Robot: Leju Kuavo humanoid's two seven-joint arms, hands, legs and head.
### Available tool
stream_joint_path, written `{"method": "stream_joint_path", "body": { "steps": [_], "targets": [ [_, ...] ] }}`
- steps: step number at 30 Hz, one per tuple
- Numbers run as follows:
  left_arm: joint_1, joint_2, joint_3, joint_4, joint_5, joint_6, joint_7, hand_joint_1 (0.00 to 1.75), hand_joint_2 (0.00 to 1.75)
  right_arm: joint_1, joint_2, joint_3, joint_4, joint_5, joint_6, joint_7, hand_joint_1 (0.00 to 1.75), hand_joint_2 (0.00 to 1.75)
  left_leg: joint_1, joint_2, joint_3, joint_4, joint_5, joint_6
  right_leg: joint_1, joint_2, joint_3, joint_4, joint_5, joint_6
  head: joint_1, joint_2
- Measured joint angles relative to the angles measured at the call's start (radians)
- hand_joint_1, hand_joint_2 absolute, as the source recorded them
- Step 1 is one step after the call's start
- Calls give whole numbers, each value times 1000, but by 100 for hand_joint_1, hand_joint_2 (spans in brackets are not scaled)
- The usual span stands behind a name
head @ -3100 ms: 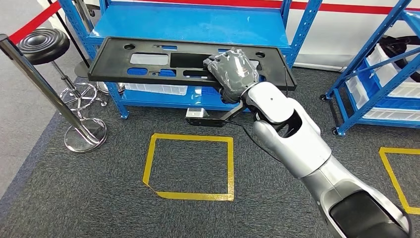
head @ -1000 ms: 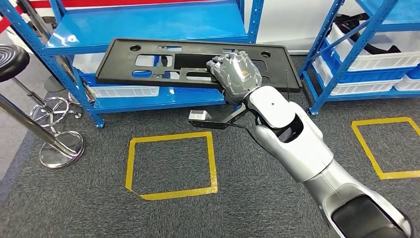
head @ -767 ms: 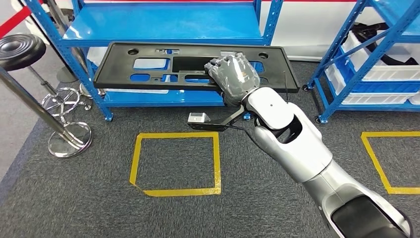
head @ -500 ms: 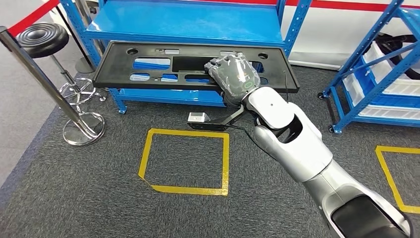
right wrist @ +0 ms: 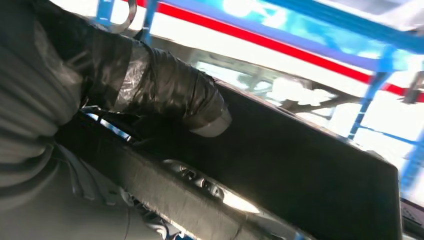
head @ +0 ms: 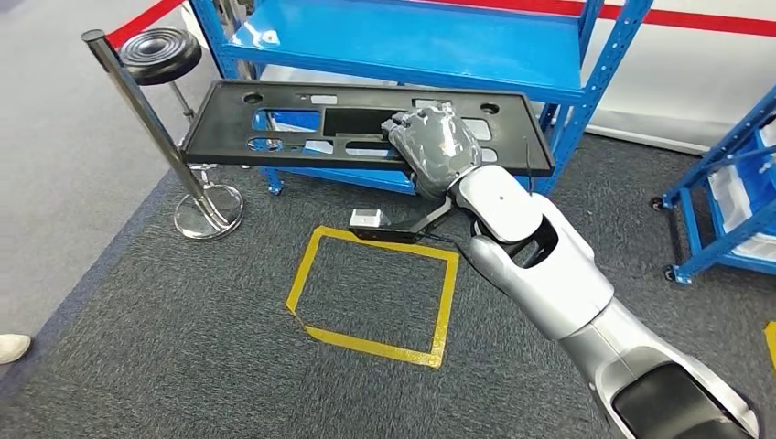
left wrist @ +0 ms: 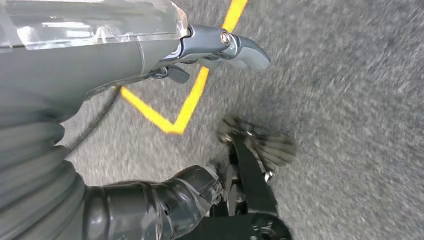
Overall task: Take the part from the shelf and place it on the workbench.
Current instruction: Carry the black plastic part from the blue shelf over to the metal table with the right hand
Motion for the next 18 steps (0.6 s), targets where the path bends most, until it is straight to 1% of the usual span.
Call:
{"method": "stream_joint_path", "body": {
  "steps": [1,2,3,4,5,6,7,8,9,10,11,12,13,14,15,16,17,18],
  "targets": [
    [-1,0,0,0,0,0,0,0,175,2,0,0,0,0,0,0,175,175,-1,3,-22,51,-18,1,5,-14,-1,1,-1,-2,0,0],
    [-2,0,0,0,-1,0,0,0,175,3,0,0,0,1,0,0,175,175,-2,3,-34,81,-26,2,8,-25,-1,2,-2,-3,0,0],
    [-2,0,0,0,-1,0,0,0,175,4,0,0,0,1,0,-1,175,175,-4,4,-31,81,-18,4,11,-36,-1,3,-3,-5,0,0],
    [-1,0,0,0,0,0,0,0,175,3,0,1,0,1,0,-2,175,175,-6,5,-10,48,3,8,14,-46,-1,5,-5,-6,0,0],
    [0,0,0,0,0,0,0,0,175,2,1,1,0,1,0,-2,175,175,-9,14,24,-9,33,14,17,-57,0,6,-7,-7,0,0],
    [0,1,0,0,1,1,0,0,175,0,2,1,0,1,0,-3,175,175,-16,35,65,-78,57,23,21,-70,0,9,-9,-7,0,0],
    [-1,2,0,0,1,1,0,0,175,-3,2,1,0,1,0,-3,175,175,-24,54,98,-139,74,31,25,-81,0,12,-12,-6,0,0],
    [-2,2,0,0,1,2,0,0,175,-5,3,1,0,2,0,-3,175,175,-30,68,118,-179,81,39,28,-92,-1,14,-13,-3,0,0],
    [-3,3,0,0,2,2,1,0,175,-6,3,1,-1,2,0,-3,175,175,-35,73,125,-196,79,44,31,-103,-1,15,-14,-1,0,0],
    [-2,3,0,0,2,3,2,0,175,-6,4,1,-1,3,0,-3,175,175,-37,63,124,-200,81,48,32,-114,-1,15,-14,1,0,0],
    [-1,3,0,0,3,4,3,0,175,-5,6,1,-1,4,0,-3,175,175,-34,51,123,-203,84,53,32,-120,1,15,-17,5,0,0],
    [0,2,0,0,3,6,5,0,175,-4,8,1,-1,5,0,-3,175,175,-31,41,124,-207,87,57,30,-109,0,20,-24,10,0,0],
    [1,2,0,0,3,8,6,0,175,-4,10,2,-1,7,0,-2,175,175,-27,32,126,-212,91,62,28,-86,-6,39,-39,15,1,0],
    [1,1,0,0,4,9,6,0,175,-4,10,2,-1,9,0,-1,175,175,-23,23,127,-216,95,66,24,-55,-21,79,-66,21,1,0],
    [1,1,0,0,4,10,6,0,175,-3,9,2,-2,11,0,0,175,175,-22,13,126,-216,97,69,18,-26,-45,135,-98,26,1,0],
    [0,1,0,0,4,10,5,0,175,0,8,2,-2,13,0,1,175,175,-21,2,124,-216,98,71,14,-11,-74,201,-129,29,1,0],
    [-1,1,0,0,4,10,4,0,175,5,6,2,-2,14,0,3,175,175,-21,-11,123,-216,99,72,10,-5,-99,256,-148,32,1,0],
    [-1,1,0,0,4,10,3,0,175,10,4,2,-2,15,0,3,175,175,-20,-25,123,-215,100,72,5,-3,-110,280,-148,35,1,0]
  ]
}}
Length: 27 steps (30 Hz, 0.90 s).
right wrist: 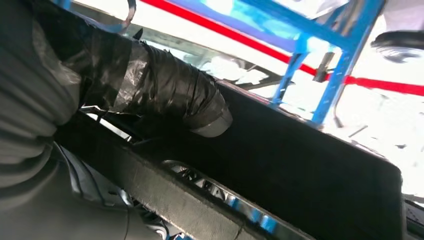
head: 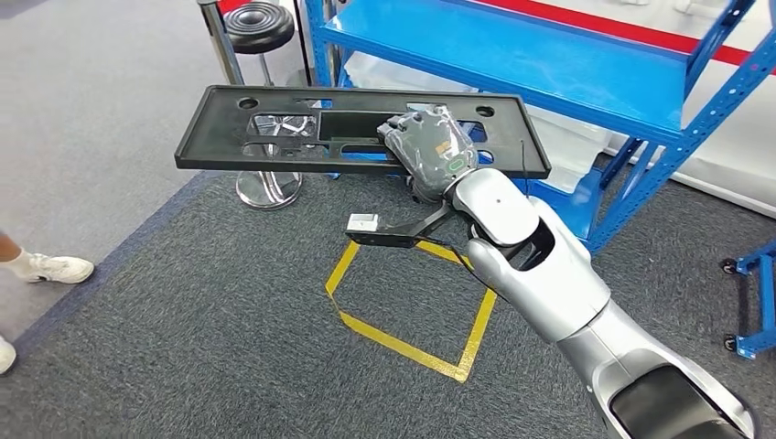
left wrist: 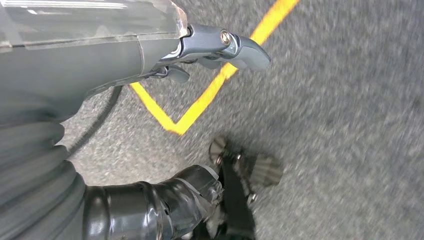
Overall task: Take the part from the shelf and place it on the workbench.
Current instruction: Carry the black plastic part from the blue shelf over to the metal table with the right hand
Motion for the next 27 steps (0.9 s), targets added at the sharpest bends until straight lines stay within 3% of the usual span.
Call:
{"method": "stream_joint_path", "body": {
  "steps": [1,2,4,6,7,8,9,11,13,15,16,17,18,20,22,23,24,25,27],
  "targets": [
    [1,0,0,0,0,-1,-1,0,175,4,-1,0,0,0,0,0,175,175,1,-14,0,1,1,-1,-4,2,7,-15,21,3,0,0],
    [1,0,0,0,0,-2,-2,0,175,7,-2,0,0,1,0,0,175,175,2,-28,0,3,1,-3,-9,7,30,-64,55,5,0,0],
    [1,-1,0,0,-2,-5,-3,0,175,10,-2,0,1,4,0,1,175,175,4,-51,-6,10,1,-12,-20,56,86,-189,114,7,0,0],
    [0,-1,0,0,-6,-7,0,0,175,11,0,2,5,10,1,5,175,175,8,-75,-22,14,7,-28,-23,100,108,-249,126,5,0,0],
    [-1,-1,0,0,-8,-7,1,0,175,12,2,2,9,14,1,8,175,175,11,-89,-30,13,12,-38,-20,102,109,-254,124,2,0,0],
    [1,0,0,0,-10,-7,3,0,175,12,7,3,15,17,2,11,175,175,14,-102,-34,9,18,-46,-19,88,109,-259,125,-4,0,0],
    [2,0,0,0,-11,-6,4,0,175,9,13,3,23,25,4,17,175,175,15,-98,-38,9,18,-53,-19,74,111,-265,129,-10,1,0],
    [3,0,-1,0,-20,-6,8,0,175,-8,33,5,44,55,20,35,175,175,11,-49,-62,55,-11,-62,-22,45,116,-278,137,-26,-4,0],
    [0,0,-4,0,-37,-3,15,0,175,-42,64,8,92,95,58,61,175,175,10,10,-119,178,-73,-68,-16,15,117,-281,138,-34,-8,0],
    [-3,0,-9,0,-50,0,23,0,175,-76,102,11,158,120,92,81,175,175,11,26,-165,280,-106,-71,-10,-16,117,-280,137,-37,-7,0],
    [-3,0,-11,0,-53,2,25,0,175,-90,119,12,186,125,98,85,175,175,11,29,-162,280,-97,-71,-8,-31,118,-280,136,-38,-7,0],
    [-2,0,-13,0,-55,3,27,0,175,-102,134,14,208,127,101,86,175,175,11,33,-137,240,-72,-69,-6,-44,119,-280,135,-38,-8,0],
    [-2,0,-15,0,-56,4,28,0,175,-112,147,15,225,127,101,86,175,175,9,47,-98,171,-40,-65,-4,-57,121,-280,133,-38,-8,0],
    [-3,1,-18,0,-57,5,30,0,175,-132,166,19,252,127,101,86,175,175,-3,95,-27,46,-3,-52,3,-81,125,-278,127,-32,-7,0],
    [-6,2,-23,0,-65,8,31,0,175,-147,178,20,278,130,107,99,175,175,-13,113,-10,7,-2,-39,11,-106,127,-276,123,-26,-7,0],
    [-6,2,-25,0,-70,9,32,0,175,-156,185,19,292,131,114,111,175,175,-14,101,-14,5,-1,-34,13,-118,129,-277,122,-23,-6,0],
    [-6,1,-28,0,-75,10,33,0,175,-169,199,17,316,135,127,129,175,175,-12,90,-15,3,1,-30,12,-119,129,-273,117,-19,-6,0],
    [-7,0,-31,0,-79,10,32,0,175,-188,215,11,351,139,140,150,175,175,-9,79,-15,0,4,-24,9,-101,124,-260,105,-14,-6,0],
    [-17,-2,-36,0,-85,6,29,0,175,-239,243,-12,442,144,158,189,175,175,-3,59,-16,-6,11,-10,3,-41,88,-177,54,-6,-7,0]
  ]
}}
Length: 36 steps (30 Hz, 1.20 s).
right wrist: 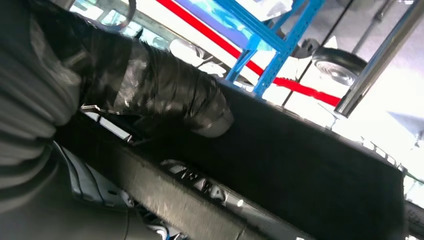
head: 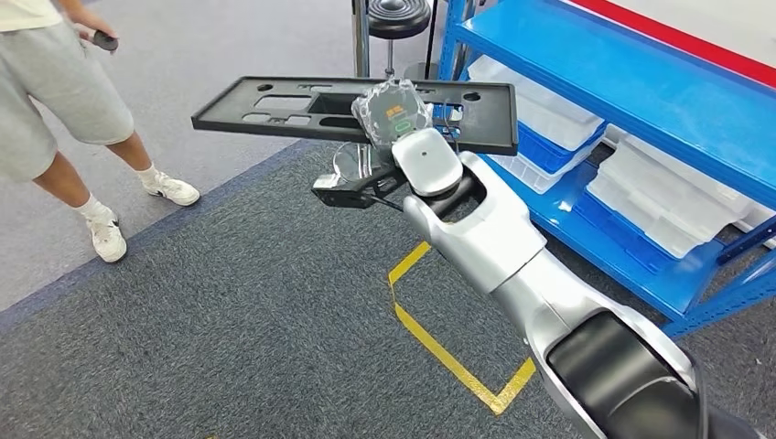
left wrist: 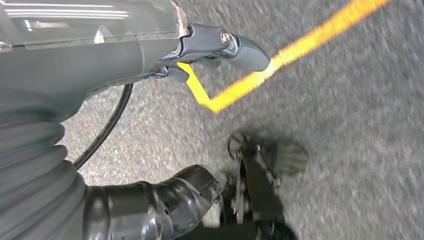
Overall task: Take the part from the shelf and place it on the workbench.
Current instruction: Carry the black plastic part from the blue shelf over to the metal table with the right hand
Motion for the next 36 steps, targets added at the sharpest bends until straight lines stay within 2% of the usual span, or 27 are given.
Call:
{"method": "stream_joint_path", "body": {
  "steps": [1,2,3,4,5,6,8,9,10,11,12,13,15,16,17,18,19,20,21,23,25,27,31,32,34,35,36],
  "targets": [
    [-7,-1,-3,0,-1,-4,-2,0,175,-25,7,-15,50,1,2,14,175,175,0,-14,-2,0,2,5,-1,25,-29,65,-32,2,0,0],
    [-14,-1,-6,0,-1,-8,-4,0,175,-47,10,-31,99,2,2,25,175,175,0,-29,-3,0,3,8,-2,36,-60,131,-56,4,0,0],
    [-19,-1,-9,0,-1,-13,-5,0,175,-65,12,-46,148,5,1,34,175,175,0,-46,-3,1,4,9,-3,40,-82,176,-65,5,0,0],
    [-22,-1,-10,0,1,-18,-5,0,175,-79,11,-59,191,9,0,41,175,175,0,-62,-2,1,4,9,-4,42,-91,191,-58,5,0,0],
    [-23,-1,-11,0,4,-22,-4,0,175,-91,9,-71,229,13,-2,46,175,175,0,-78,-2,3,5,9,-4,45,-81,163,-29,4,0,0],
    [-21,-1,-11,0,7,-26,-3,0,175,-102,5,-81,260,17,-4,49,175,175,0,-93,-1,6,5,8,-5,52,-57,102,12,1,0,0],
    [-16,-1,-11,0,12,-32,3,0,175,-121,-9,-104,308,25,-11,55,175,175,1,-117,-4,10,5,4,-6,94,-5,-25,74,-8,0,0],
    [-13,-2,-11,0,14,-33,7,0,175,-131,-17,-113,326,29,-15,56,175,175,2,-126,-9,12,7,0,-7,115,9,-64,86,-11,0,0],
    [-11,-2,-10,0,16,-34,12,0,175,-140,-24,-122,342,34,-18,58,175,175,5,-133,-15,12,9,-6,-6,128,12,-78,84,-13,-1,0],
    [-8,-2,-9,0,19,-34,15,0,175,-150,-30,-130,355,38,-19,58,175,175,8,-143,-21,11,13,-14,-4,128,12,-84,85,-14,0,0],
    [-5,0,-8,0,20,-32,18,0,175,-158,-35,-139,365,42,-18,57,175,175,9,-153,-25,9,16,-20,-6,116,14,-91,85,-17,0,0],
    [-1,1,-7,0,22,-30,18,0,175,-166,-39,-148,373,47,-15,55,175,175,8,-149,-29,10,16,-26,-8,104,16,-96,88,-20,0,0],
    [4,4,-6,0,22,-25,10,0,175,-186,-43,-167,379,54,-6,48,175,175,3,-103,-53,59,-14,-37,-16,80,22,-109,93,-31,-8,0],
    [4,4,-6,0,23,-24,5,0,175,-197,-44,-174,381,56,-1,45,175,175,4,-69,-77,112,-42,-42,-14,69,24,-111,94,-34,-11,0],
    [3,4,-6,0,23,-23,0,0,175,-206,-46,-180,382,58,2,42,175,175,7,-45,-108,178,-72,-48,-13,56,25,-110,93,-37,-14,0],
    [1,4,-6,0,23,-23,-2,0,175,-212,-47,-185,383,59,5,40,175,175,9,-34,-136,237,-93,-52,-11,43,25,-109,91,-37,-14,0],
    [0,5,-6,0,23,-23,-3,0,175,-215,-48,-188,384,60,7,39,175,175,11,-30,-153,271,-100,-55,-9,29,26,-107,88,-37,-14,0],
    [0,5,-6,0,23,-22,-4,0,175,-216,-48,-190,385,60,8,37,175,175,11,-27,-150,269,-88,-56,-8,15,28,-106,85,-37,-14,0],
    [0,5,-6,0,23,-21,-4,0,175,-216,-48,-191,385,61,8,36,175,175,11,-22,-127,227,-62,-54,-7,2,30,-104,82,-36,-14,0],
    [-1,6,-6,0,23,-17,-5,0,175,-218,-49,-194,385,65,9,34,175,175,3,12,-52,93,-9,-44,-2,-22,38,-102,73,-31,-14,0],
    [-4,7,-6,0,22,-13,-8,0,175,-222,-51,-199,385,71,10,34,175,175,-10,40,-11,15,5,-29,4,-43,42,-101,67,-24,-14,0],
    [-5,8,-6,0,20,-11,-10,0,175,-225,-51,-202,385,73,12,32,175,175,-16,33,-11,8,1,-19,9,-61,44,-101,63,-17,-13,0],
    [-4,8,-6,0,19,-10,-11,0,175,-225,-50,-204,385,73,13,32,175,175,-16,26,-13,8,1,-17,10,-68,46,-102,61,-15,-13,0],
    [-4,7,-6,0,19,-9,-10,0,175,-225,-49,-206,384,74,15,31,175,175,-13,16,-11,4,3,-12,7,-47,39,-83,46,-11,-13,0],
    [-9,6,-6,0,18,-7,-8,0,175,-219,-48,-211,383,78,20,24,175,175,-6,-29,-8,-2,8,-1,-1,9,-33,68,-19,1,-13,0],
    [-11,6,-6,0,18,-6,-6,0,175,-215,-47,-214,383,79,22,16,175,175,-3,-57,-7,-4,10,5,-6,37,-66,130,-37,7,-13,0],
    [-12,6,-7,0,17,-6,-5,0,175,-212,-48,-216,383,80,21,7,175,175,-1,-79,-7,0,9,5,-9,45,-83,153,-28,10,-13,0]
  ]
}}
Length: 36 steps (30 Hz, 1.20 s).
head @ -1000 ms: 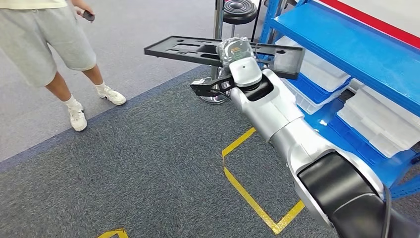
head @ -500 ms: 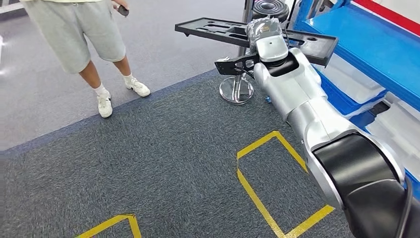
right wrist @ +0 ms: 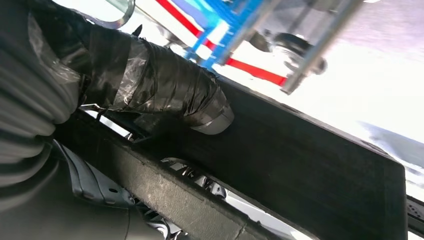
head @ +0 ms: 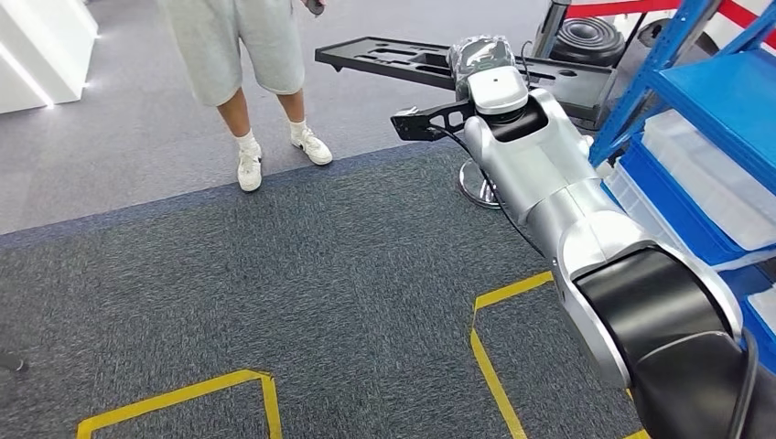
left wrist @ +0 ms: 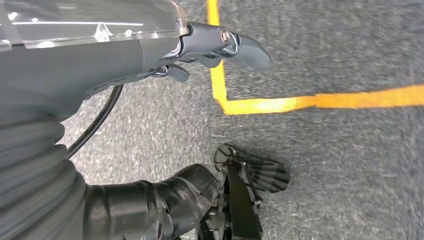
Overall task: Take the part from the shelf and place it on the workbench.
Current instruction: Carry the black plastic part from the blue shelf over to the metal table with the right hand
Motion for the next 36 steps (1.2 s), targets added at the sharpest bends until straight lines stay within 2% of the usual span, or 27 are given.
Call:
{"method": "stream_joint_path", "body": {
  "steps": [1,2,3,5,7,8,9,11,13,14,15,16,18,20,22,23,25,26,27,28,29,30,31,33,34,35,36],
  "targets": [
    [0,0,0,0,-2,0,2,0,175,1,-1,-2,0,0,-2,-9,175,175,2,-15,0,5,-3,-3,-4,8,21,-57,42,1,0,0],
    [1,0,0,0,-3,0,4,0,175,1,-3,-5,0,0,-4,-15,175,175,3,-28,-2,10,-5,-7,-9,28,46,-118,74,3,0,0],
    [1,0,0,0,-4,0,5,0,175,1,-5,-7,0,1,-6,-21,175,175,4,-41,-7,18,-7,-12,-13,50,67,-172,94,3,0,0],
    [3,0,0,0,-5,0,9,0,175,3,-9,-9,2,5,-12,-34,175,175,7,-64,-19,23,-4,-25,-12,75,83,-215,98,-1,-1,0],
    [7,1,0,0,-5,1,12,0,175,4,-8,-9,2,11,-20,-50,175,175,12,-81,-29,18,2,-38,-9,55,86,-223,102,-12,0,0],
    [10,1,0,0,-5,2,14,0,175,4,-6,-9,2,12,-24,-56,175,175,11,-67,-33,23,-2,-43,-9,44,88,-228,104,-20,-1,0],
    [12,0,0,0,-5,2,15,0,175,3,-5,-10,2,12,-29,-63,175,175,9,-39,-45,46,-15,-48,-11,33,91,-233,108,-27,-3,0],
    [12,-1,0,0,-5,3,17,0,175,1,-3,-15,2,10,-35,-74,175,175,7,27,-91,150,-68,-56,-7,11,96,-239,109,-37,-6,0],
    [9,-1,0,0,-5,3,18,0,175,0,-3,-19,2,7,-37,-80,175,175,10,48,-148,269,-113,-60,-1,-15,97,-238,107,-43,-7,0],
    [8,-1,0,0,-5,3,19,0,175,1,-2,-20,2,6,-37,-80,175,175,10,50,-158,291,-114,-59,2,-29,97,-238,105,-45,-7,0],
    [8,-1,0,0,-5,3,19,0,175,1,-2,-21,2,6,-37,-81,175,175,9,51,-147,273,-97,-56,5,-42,99,-237,103,-46,-7,0],
    [9,0,0,0,-5,3,19,0,175,1,-2,-22,2,6,-37,-81,175,175,7,57,-117,219,-68,-51,7,-55,101,-237,101,-46,-7,0],
    [9,2,0,0,-5,3,20,0,175,0,-2,-24,2,6,-37,-81,175,175,-8,106,-42,80,-22,-33,13,-80,107,-238,95,-43,-7,0],
    [8,4,0,-1,-4,3,20,0,175,-1,-2,-25,2,7,-38,-82,175,175,-25,139,-9,14,-13,-18,18,-102,110,-240,90,-37,-6,0],
    [9,5,2,-1,2,4,20,0,175,-1,2,-25,2,8,-39,-84,175,175,-28,119,-8,5,-10,-10,20,-124,114,-244,87,-31,-6,0],
    [11,5,3,-1,5,4,18,0,175,0,5,-25,0,9,-39,-85,175,175,-25,107,-5,-2,-6,-6,18,-117,115,-240,81,-27,-6,0],
    [13,5,7,-1,10,4,14,0,175,0,8,-25,-7,9,-38,-85,175,175,-18,85,4,-16,1,2,14,-66,94,-188,44,-21,-5,0],
    [13,4,9,-1,12,3,12,0,175,2,8,-25,-12,10,-37,-85,175,175,-15,74,6,-19,3,4,12,-34,69,-133,15,-20,-4,0],
    [12,4,11,-2,13,3,11,0,175,6,8,-25,-18,9,-34,-84,175,175,-14,61,7,-19,3,6,10,-14,36,-65,-14,-18,-5,0],
    [11,4,12,-2,13,3,11,0,175,11,8,-25,-24,9,-31,-84,175,175,-13,47,7,-18,3,8,9,-6,5,-5,-33,-16,-5,0],
    [11,4,14,-2,13,3,11,0,175,17,8,-25,-29,9,-28,-83,175,175,-12,32,7,-16,2,8,8,-2,-17,35,-39,-14,-5,0],
    [11,4,15,-2,14,3,11,0,175,22,7,-25,-34,9,-25,-83,175,175,-10,15,7,-12,1,7,5,-1,-24,38,-24,-10,-5,0],
    [11,4,15,-2,14,3,11,0,175,26,8,-25,-39,9,-23,-83,175,175,-7,-2,6,-6,-2,3,0,3,-11,-2,11,-7,-4,0],
    [13,4,17,-2,15,4,11,0,175,27,7,-25,-47,9,-21,-84,175,175,-1,-34,0,14,-12,-9,-12,39,40,-129,82,1,-4,0],
    [14,4,18,-2,15,6,11,0,175,26,7,-25,-50,9,-21,-84,175,175,1,-48,-6,23,-16,-16,-16,60,61,-176,99,1,-5,0],
    [15,4,18,-2,15,7,12,0,175,26,8,-25,-52,8,-22,-85,175,175,3,-60,-13,29,-17,-23,-17,74,72,-199,101,0,-4,0],
    [15,4,19,-2,15,8,12,0,175,26,10,-25,-54,8,-22,-86,175,175,6,-72,-19,31,-15,-30,-14,75,75,-203,97,-5,-4,0]
  ]
}}
